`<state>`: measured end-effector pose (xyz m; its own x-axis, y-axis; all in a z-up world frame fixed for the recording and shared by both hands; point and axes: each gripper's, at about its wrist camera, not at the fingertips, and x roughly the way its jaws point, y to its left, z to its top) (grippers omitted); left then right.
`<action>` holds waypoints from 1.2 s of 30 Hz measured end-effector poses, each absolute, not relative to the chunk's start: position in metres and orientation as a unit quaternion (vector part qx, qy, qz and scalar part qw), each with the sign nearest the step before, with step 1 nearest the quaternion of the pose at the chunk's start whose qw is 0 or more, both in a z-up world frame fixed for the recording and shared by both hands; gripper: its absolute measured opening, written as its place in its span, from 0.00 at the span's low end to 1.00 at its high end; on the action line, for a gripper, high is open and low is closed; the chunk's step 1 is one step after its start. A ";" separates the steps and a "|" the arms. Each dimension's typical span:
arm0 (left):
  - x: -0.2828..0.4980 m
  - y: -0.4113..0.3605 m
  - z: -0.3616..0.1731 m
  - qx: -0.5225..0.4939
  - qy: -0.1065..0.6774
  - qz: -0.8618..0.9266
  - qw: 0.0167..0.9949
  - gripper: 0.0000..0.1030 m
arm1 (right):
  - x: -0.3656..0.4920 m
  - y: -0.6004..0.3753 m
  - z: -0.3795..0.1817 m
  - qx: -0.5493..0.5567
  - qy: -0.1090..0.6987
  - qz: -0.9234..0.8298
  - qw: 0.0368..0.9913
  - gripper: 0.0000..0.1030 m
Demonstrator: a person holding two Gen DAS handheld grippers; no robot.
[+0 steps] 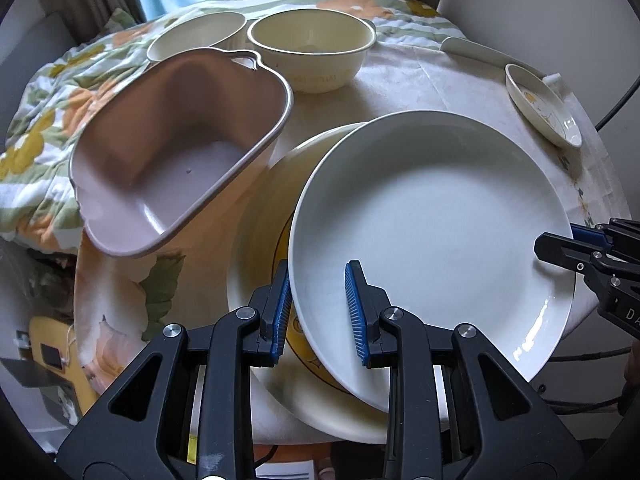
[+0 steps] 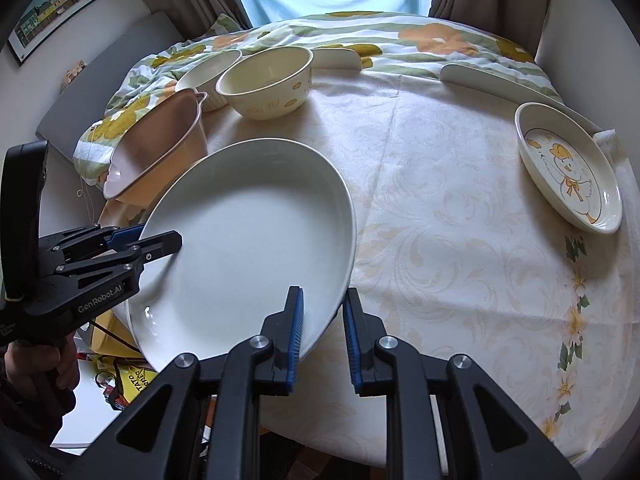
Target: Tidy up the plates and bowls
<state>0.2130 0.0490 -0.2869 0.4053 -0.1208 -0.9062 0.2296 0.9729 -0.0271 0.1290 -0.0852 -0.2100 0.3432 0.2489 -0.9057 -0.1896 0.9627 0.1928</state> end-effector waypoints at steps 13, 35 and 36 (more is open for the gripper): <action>0.205 0.028 -0.294 0.172 0.507 -0.060 0.842 0.23 | 0.130 -0.068 -0.210 -0.038 0.548 0.145 0.823 0.18; 0.199 0.032 -0.288 0.199 0.489 -0.032 0.849 0.23 | 0.131 -0.046 -0.215 -0.111 0.529 0.148 0.828 0.18; 0.200 0.032 -0.288 0.197 0.489 -0.033 0.849 0.23 | 0.130 -0.045 -0.215 -0.111 0.529 0.147 0.829 0.18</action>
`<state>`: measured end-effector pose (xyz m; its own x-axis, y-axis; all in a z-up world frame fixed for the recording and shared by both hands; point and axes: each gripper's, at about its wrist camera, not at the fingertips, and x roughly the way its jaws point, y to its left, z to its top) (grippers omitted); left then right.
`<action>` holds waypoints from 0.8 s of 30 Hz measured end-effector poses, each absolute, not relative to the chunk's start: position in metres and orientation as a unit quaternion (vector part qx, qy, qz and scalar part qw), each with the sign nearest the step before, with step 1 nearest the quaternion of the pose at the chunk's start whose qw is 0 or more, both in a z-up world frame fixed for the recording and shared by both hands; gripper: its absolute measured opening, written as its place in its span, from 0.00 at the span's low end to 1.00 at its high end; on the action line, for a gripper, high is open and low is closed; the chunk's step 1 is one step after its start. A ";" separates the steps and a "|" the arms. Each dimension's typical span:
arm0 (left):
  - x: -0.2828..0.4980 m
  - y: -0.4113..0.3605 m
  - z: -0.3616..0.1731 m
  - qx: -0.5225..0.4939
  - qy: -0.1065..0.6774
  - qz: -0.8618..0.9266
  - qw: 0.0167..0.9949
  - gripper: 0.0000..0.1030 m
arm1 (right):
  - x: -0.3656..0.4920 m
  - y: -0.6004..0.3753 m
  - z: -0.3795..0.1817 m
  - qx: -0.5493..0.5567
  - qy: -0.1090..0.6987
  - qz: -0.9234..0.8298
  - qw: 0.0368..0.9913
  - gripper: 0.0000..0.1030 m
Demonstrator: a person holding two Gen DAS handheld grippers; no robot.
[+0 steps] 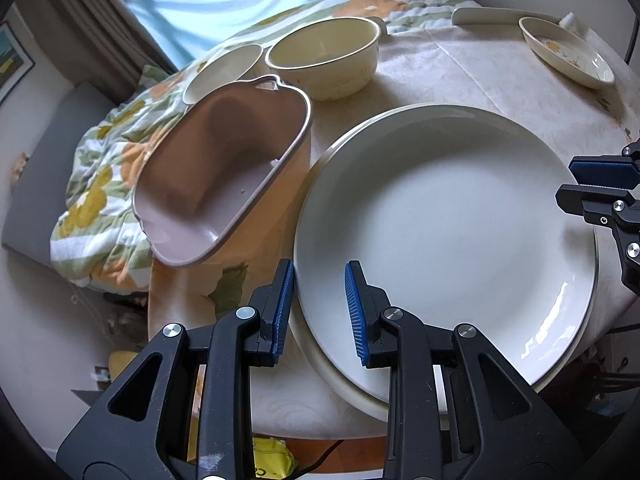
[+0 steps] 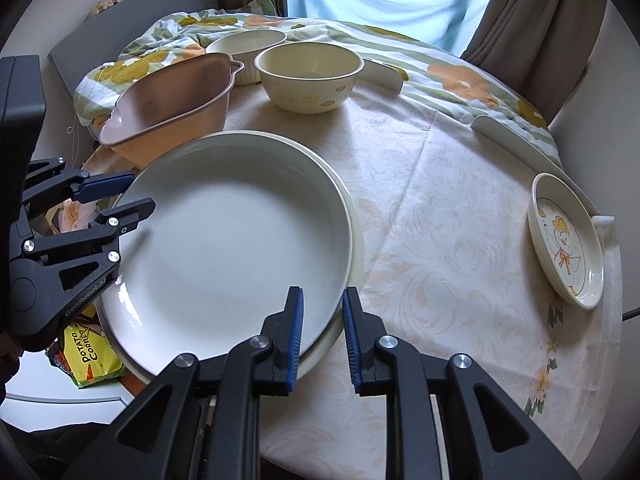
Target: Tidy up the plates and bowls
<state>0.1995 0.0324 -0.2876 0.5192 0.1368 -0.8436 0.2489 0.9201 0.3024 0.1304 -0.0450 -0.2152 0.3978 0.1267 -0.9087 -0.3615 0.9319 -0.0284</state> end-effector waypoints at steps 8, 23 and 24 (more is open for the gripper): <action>0.199 0.038 -0.279 0.183 0.490 -0.037 0.851 0.23 | 0.130 -0.055 -0.206 -0.059 0.528 0.144 0.835 0.18; 0.179 -0.005 -0.149 0.127 0.368 -0.154 0.908 0.99 | 0.084 -0.148 -0.111 0.097 0.460 0.060 0.881 0.72; 0.181 -0.014 -0.145 0.128 0.366 -0.173 0.906 0.99 | 0.079 -0.157 -0.108 0.106 0.456 0.049 0.882 0.86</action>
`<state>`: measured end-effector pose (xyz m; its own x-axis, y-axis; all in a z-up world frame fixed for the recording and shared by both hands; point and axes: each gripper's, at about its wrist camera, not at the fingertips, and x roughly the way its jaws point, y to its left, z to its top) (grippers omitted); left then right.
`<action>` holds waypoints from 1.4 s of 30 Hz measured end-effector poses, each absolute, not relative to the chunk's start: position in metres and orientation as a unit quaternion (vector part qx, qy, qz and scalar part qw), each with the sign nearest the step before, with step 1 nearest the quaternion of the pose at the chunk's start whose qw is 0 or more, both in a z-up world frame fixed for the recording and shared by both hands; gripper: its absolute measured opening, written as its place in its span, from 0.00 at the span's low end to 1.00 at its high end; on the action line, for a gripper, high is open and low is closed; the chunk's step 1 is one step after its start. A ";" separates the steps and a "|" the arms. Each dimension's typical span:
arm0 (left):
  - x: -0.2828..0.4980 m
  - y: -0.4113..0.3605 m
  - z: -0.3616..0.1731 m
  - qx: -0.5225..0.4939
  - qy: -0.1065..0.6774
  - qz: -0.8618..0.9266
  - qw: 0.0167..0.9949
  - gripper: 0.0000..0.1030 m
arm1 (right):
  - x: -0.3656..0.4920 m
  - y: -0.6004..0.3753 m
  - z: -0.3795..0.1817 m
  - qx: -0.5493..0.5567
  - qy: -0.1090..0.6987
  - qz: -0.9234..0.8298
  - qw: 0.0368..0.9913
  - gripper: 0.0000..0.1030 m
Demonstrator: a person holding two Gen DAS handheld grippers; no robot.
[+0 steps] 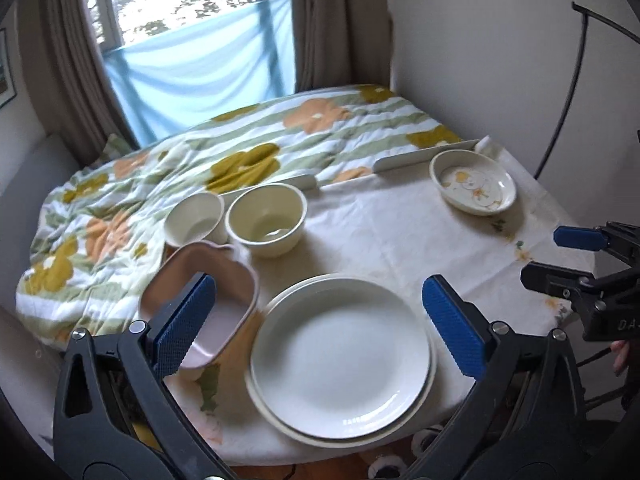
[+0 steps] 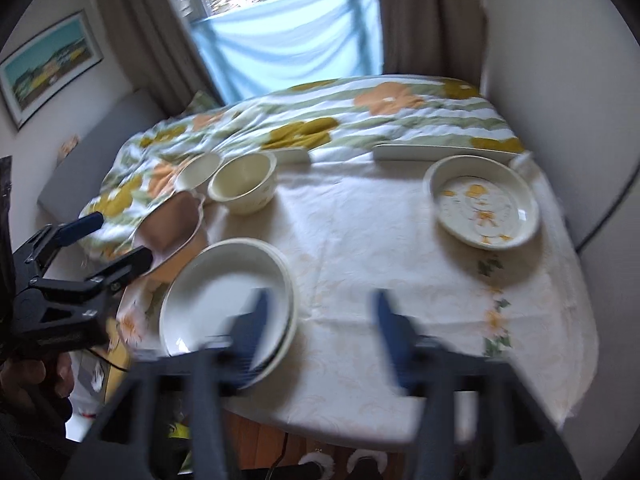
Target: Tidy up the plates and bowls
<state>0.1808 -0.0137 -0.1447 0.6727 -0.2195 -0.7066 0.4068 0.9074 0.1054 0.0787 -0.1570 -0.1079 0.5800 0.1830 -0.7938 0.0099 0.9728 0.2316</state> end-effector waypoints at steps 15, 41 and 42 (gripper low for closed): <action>0.274 -0.159 -0.132 0.094 0.405 -0.337 0.845 0.99 | 0.072 -0.281 -0.085 0.167 0.447 -0.071 0.876 1.00; 0.451 -0.307 -0.316 0.161 0.578 -0.319 0.734 0.30 | 0.207 -0.387 -0.243 0.328 0.518 -0.059 0.788 0.30; 0.451 -0.308 -0.317 0.165 0.579 -0.317 0.733 0.24 | 0.209 -0.387 -0.244 0.323 0.520 -0.063 0.788 0.28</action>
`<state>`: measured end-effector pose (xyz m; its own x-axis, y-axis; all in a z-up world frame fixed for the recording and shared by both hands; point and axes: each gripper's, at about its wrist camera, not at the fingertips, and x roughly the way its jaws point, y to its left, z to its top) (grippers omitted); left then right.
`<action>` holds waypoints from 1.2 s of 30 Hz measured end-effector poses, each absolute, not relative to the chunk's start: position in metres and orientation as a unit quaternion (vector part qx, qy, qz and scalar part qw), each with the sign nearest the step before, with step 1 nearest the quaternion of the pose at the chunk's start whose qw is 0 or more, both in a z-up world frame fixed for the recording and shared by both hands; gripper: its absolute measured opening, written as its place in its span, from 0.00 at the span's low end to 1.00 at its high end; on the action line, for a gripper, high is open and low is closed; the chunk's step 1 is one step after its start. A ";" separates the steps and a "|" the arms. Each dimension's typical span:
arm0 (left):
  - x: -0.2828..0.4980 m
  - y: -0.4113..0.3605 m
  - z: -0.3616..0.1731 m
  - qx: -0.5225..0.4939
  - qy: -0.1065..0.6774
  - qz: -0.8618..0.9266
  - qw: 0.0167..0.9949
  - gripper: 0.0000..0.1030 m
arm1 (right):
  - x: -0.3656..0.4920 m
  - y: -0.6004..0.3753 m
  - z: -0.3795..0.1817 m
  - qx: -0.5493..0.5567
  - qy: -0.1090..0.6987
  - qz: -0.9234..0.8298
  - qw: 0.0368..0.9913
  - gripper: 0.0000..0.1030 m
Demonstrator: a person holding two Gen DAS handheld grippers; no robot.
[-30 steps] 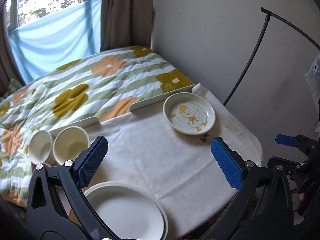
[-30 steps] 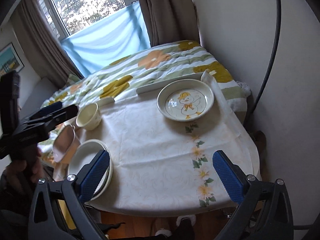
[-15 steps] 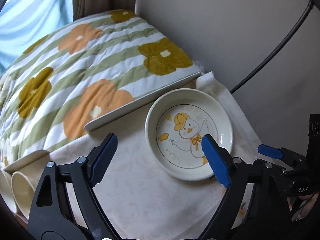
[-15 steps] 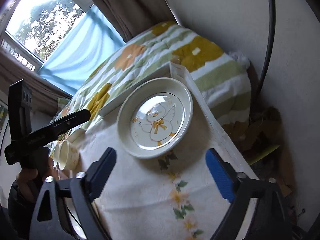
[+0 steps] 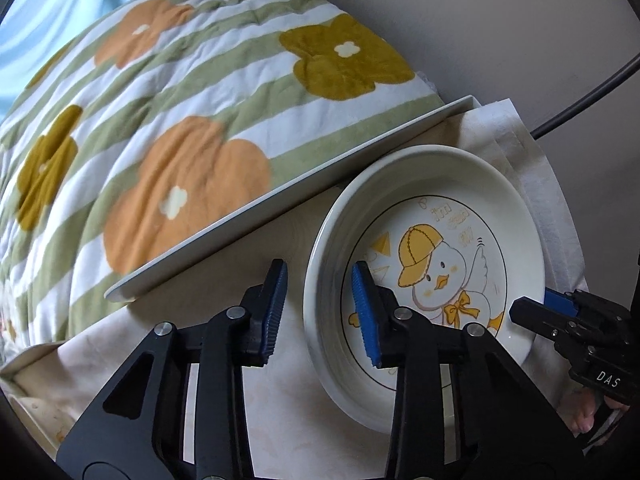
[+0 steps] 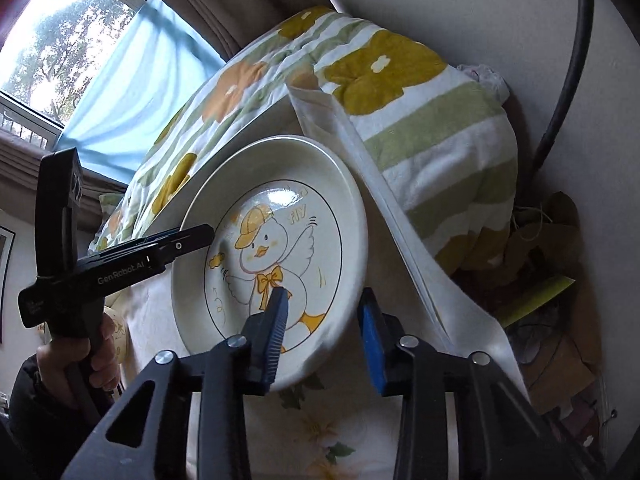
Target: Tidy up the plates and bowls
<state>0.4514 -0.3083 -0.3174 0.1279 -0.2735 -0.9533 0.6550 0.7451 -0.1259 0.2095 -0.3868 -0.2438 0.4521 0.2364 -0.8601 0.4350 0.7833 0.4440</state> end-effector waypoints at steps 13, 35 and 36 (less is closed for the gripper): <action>0.446 -0.312 -0.308 0.172 0.569 -0.308 0.743 0.19 | 0.210 -0.395 -0.241 0.317 0.514 -0.049 0.796 0.17; 0.348 -0.197 -0.178 0.091 0.495 -0.281 0.818 0.19 | 0.174 -0.331 -0.125 0.236 0.460 0.028 0.856 0.17; 0.340 -0.184 -0.174 0.087 0.492 -0.276 0.821 0.19 | 0.171 -0.323 -0.123 0.234 0.458 0.034 0.857 0.17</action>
<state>0.3401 -0.1845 -0.1742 0.3622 -0.3683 -0.8563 0.5393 0.8320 -0.1298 0.1708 -0.3229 -0.1228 0.5779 0.2730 -0.7691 0.1554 0.8883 0.4321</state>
